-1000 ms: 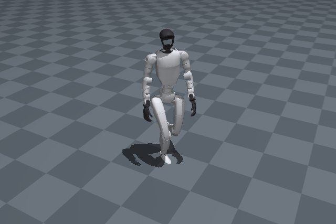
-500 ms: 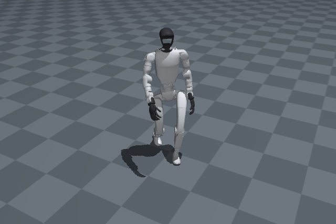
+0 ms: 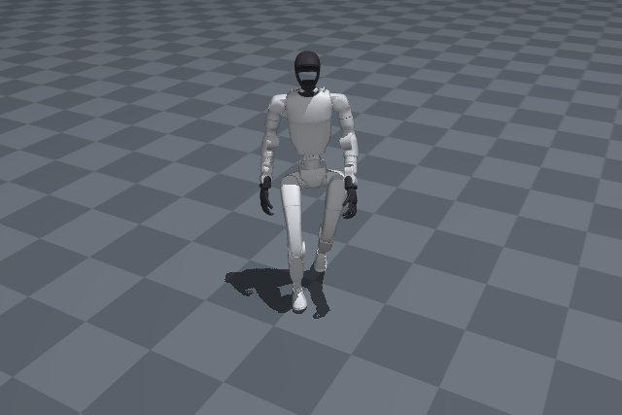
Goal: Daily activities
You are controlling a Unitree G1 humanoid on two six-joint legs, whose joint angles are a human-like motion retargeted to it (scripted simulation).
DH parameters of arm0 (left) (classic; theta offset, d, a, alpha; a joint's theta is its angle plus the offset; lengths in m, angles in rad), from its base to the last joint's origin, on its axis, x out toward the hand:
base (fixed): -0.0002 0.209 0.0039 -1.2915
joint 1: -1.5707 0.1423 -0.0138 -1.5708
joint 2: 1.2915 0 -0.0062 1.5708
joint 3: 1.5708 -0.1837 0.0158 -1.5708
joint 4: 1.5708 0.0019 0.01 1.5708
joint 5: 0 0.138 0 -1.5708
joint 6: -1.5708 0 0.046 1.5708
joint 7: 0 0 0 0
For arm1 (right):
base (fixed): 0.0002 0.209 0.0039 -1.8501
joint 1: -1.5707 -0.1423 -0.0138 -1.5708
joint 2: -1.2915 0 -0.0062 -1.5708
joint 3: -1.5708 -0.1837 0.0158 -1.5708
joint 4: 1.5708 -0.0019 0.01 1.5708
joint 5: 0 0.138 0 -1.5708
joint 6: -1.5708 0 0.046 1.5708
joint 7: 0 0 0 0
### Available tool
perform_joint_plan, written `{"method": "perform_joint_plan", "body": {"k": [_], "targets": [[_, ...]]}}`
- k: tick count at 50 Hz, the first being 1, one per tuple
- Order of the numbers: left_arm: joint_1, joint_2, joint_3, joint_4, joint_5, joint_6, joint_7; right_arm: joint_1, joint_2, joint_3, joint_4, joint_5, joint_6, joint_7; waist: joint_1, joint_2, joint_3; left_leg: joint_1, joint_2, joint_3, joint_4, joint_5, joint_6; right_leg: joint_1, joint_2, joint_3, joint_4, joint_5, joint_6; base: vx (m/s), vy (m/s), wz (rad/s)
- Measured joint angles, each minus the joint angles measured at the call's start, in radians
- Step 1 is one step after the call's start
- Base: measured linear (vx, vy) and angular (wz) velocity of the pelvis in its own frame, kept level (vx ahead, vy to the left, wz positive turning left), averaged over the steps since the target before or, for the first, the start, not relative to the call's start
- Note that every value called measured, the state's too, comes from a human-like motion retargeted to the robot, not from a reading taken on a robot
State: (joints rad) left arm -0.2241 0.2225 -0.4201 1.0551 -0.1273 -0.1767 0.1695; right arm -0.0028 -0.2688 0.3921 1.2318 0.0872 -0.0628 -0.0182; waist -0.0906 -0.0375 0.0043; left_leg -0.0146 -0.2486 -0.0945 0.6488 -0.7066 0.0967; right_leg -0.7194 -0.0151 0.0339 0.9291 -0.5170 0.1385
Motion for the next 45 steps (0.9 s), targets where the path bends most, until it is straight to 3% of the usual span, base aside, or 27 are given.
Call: {"method": "perform_joint_plan", "body": {"k": [3, 5, 8, 10, 12, 17, 24, 27, 30, 32, 35, 39, 42, 45], "targets": [[0.052, -0.007, -0.016, 0.020, 0.010, 0.007, -0.024, -0.010, 0.005, 0.002, 0.015, 0.001, 0.002, -0.005, 0.019, 0.032, -0.004, 0.012, 0.032, -0.017, 0.161, -0.033, -0.036, 0.026, 0.049, -0.027, 0.053, 0.029, -0.025, 0.01, -0.02, -0.06], [0.095, -0.014, -0.023, 0.049, 0.007, 0.018, -0.051, -0.036, 0.004, 0.013, 0.028, 0.011, 0.002, -0.008, 0.032, 0.096, -0.002, 0.011, 0.106, -0.028, 0.308, -0.019, -0.089, 0.076, 0.115, -0.075, 0.060, 0.059, -0.058, 0.02, -0.05, -0.23], [0.164, -0.026, -0.038, 0.097, 0.013, 0.038, -0.086, -0.083, -0.002, 0.035, 0.016, 0.015, 0.002, -0.021, 0.060, 0.165, 0.002, -0.073, 0.189, -0.023, 0.593, 0.145, -0.191, 0.128, 0.192, -0.114, 0.074, 0.045, -0.113, -0.04, -0.04, -0.26], [0.196, -0.028, -0.046, 0.114, 0.015, 0.051, -0.100, -0.129, -0.013, 0.051, -0.004, 0.002, 0.002, -0.035, 0.084, 0.192, -0.004, -0.173, 0.232, -0.012, 0.764, 0.261, -0.229, 0.157, 0.226, -0.120, 0.057, 0.018, -0.145, -0.02, -0.01, -0.10], [0.213, -0.022, -0.055, 0.117, 0.013, 0.059, -0.102, -0.184, -0.024, 0.066, -0.025, -0.017, 0.001, -0.054, 0.110, 0.194, -0.009, -0.289, 0.262, 0.009, 0.882, 0.294, -0.209, 0.194, 0.234, -0.108, 0.029, -0.013, -0.159, 0.00, 0.00, 0.00], [0.232, -0.007, -0.044, 0.097, -0.010, 0.059, -0.080, -0.326, -0.045, 0.090, -0.075, -0.045, -0.001, -0.097, 0.164, 0.157, -0.009, -0.560, 0.280, 0.057, 0.894, 0.204, -0.106, 0.317, 0.211, -0.066, -0.053, -0.073, -0.156, 0.00, 0.00, 0.00], [0.229, -0.010, -0.013, 0.093, -0.040, 0.053, -0.052, -0.437, -0.033, 0.116, -0.161, -0.033, -0.020, -0.111, 0.157, 0.061, -0.027, -0.715, 0.136, 0.074, 0.305, 0.178, -0.080, 0.464, 0.098, -0.030, -0.148, -0.136, -0.123, 0.00, 0.00, 0.00], [0.213, -0.013, -0.015, 0.100, -0.028, 0.056, -0.048, -0.434, -0.017, 0.131, -0.183, -0.045, -0.023, -0.095, 0.132, 0.008, -0.049, -0.704, 0.055, 0.071, 0.086, 0.209, -0.075, 0.485, 0.032, -0.022, -0.116, -0.169, -0.108, 0.00, 0.00, 0.00], [0.196, -0.020, -0.026, 0.112, -0.010, 0.063, -0.039, -0.391, 0.010, 0.154, -0.181, -0.064, -0.019, -0.073, 0.118, -0.020, -0.056, -0.711, 0.016, 0.083, 0.141, 0.221, -0.063, 0.503, 0.006, -0.012, -0.006, -0.200, -0.092, 0.00, 0.00, 0.00], [0.167, -0.016, -0.033, 0.133, 0.002, 0.069, -0.035, -0.354, 0.028, 0.160, -0.163, -0.081, -0.013, -0.044, 0.110, -0.073, -0.049, -0.650, -0.033, 0.099, 0.132, 0.253, -0.044, 0.548, -0.040, 0.009, 0.052, -0.183, -0.059, 0.03, 0.02, 0.02], [0.134, -0.017, -0.046, 0.146, 0.009, 0.076, -0.027, -0.276, 0.052, 0.174, -0.117, -0.100, -0.005, 0.001, 0.092, -0.134, -0.047, -0.594, -0.104, 0.109, 0.166, 0.251, -0.011, 0.552, -0.095, 0.034, 0.228, -0.057, 0.021, 0.00, 0.00, 0.00], [0.082, -0.008, -0.050, 0.129, 0.019, 0.079, -0.018, -0.186, 0.062, 0.181, -0.061, -0.122, 0.009, 0.053, 0.052, -0.184, -0.044, -0.495, -0.172, 0.090, 0.142, 0.209, 0.031, 0.438, -0.141, 0.057, 0.523, 0.229, 0.114, 0.00, 0.00, 0.00], [0.037, 0.005, -0.045, 0.112, 0.026, 0.085, -0.009, -0.138, 0.052, 0.166, -0.036, -0.133, 0.018, 0.067, 0.021, -0.175, -0.035, -0.397, -0.172, 0.058, 0.098, 0.170, 0.042, 0.318, -0.178, 0.043, 0.656, 0.240, 0.072, 0.00, 0.00, 0.00], [-0.002, 0.012, -0.032, 0.098, 0.028, 0.091, 0.004, -0.097, 0.032, 0.139, -0.023, -0.123, 0.025, 0.058, -0.004, -0.147, -0.022, -0.282, -0.152, 0.026, 0.034, 0.146, 0.035, 0.198, -0.210, 0.019, 0.662, 0.135, 0.001, 0.00, 0.00, 0.00]]}}
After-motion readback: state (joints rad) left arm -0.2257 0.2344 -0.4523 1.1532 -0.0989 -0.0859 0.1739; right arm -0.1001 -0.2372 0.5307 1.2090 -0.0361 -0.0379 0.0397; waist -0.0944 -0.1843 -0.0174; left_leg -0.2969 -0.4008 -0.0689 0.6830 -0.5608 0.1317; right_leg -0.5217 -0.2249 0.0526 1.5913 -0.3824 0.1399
